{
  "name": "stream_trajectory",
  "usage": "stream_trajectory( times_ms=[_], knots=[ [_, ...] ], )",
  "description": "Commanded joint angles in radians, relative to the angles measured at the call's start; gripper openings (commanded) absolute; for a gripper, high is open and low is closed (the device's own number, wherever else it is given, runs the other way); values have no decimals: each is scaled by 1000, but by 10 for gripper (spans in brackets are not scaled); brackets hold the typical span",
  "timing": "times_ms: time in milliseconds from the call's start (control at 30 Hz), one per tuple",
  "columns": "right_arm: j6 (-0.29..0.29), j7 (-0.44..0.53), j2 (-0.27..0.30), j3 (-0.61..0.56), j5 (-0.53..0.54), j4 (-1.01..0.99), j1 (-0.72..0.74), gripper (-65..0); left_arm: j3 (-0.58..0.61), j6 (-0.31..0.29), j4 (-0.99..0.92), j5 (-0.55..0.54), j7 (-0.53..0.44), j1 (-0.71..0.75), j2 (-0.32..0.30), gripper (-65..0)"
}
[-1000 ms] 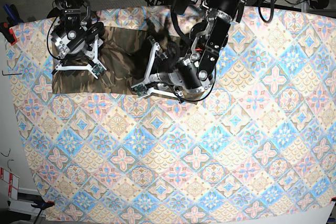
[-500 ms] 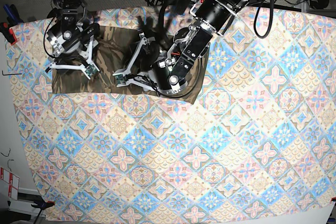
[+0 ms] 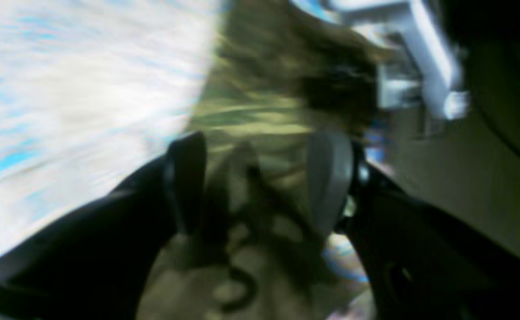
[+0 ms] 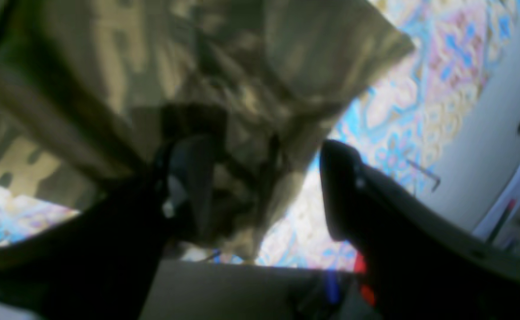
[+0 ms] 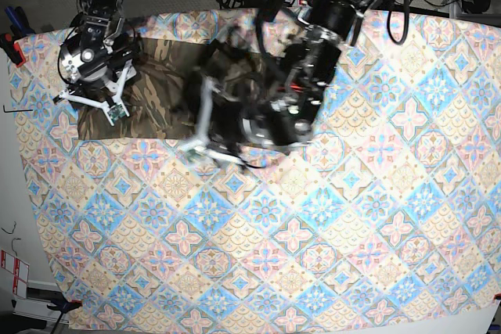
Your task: Fold the T-shirt properly
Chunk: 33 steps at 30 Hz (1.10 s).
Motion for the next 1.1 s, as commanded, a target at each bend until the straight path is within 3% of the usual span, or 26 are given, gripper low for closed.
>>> stream_trajectory(
  times_ms=[0,133,300,467,667,867,1067],
  knots=[
    [-5,7,7,9,-5,21,17,-276,-30,2,48,-8,8,6,-24,-332],
    [-5,7,7,9,-5,21,18,-275,-156,2,139,-10,108,57,-103,-331],
    [-5,5,-1,10,-4,18,38,-269,-250,2,154,-7,122,138,-188,-331],
    [-5,2,-15,16,-4,16,63,-168,-273,2,154,-4,120,206,-244,-331],
    [-5,5,-18,39,-1,13,86,-148,-274,2,122,-4,119,215,-276,-331],
    [-5,1,-35,233,127,-74,159,-144,-274,2,67,-4,114,209,-277,-331],
    [-5,7,-3,357,133,-255,207,-144,-271,2,65,-1,57,210,-277,-331]
  ],
)
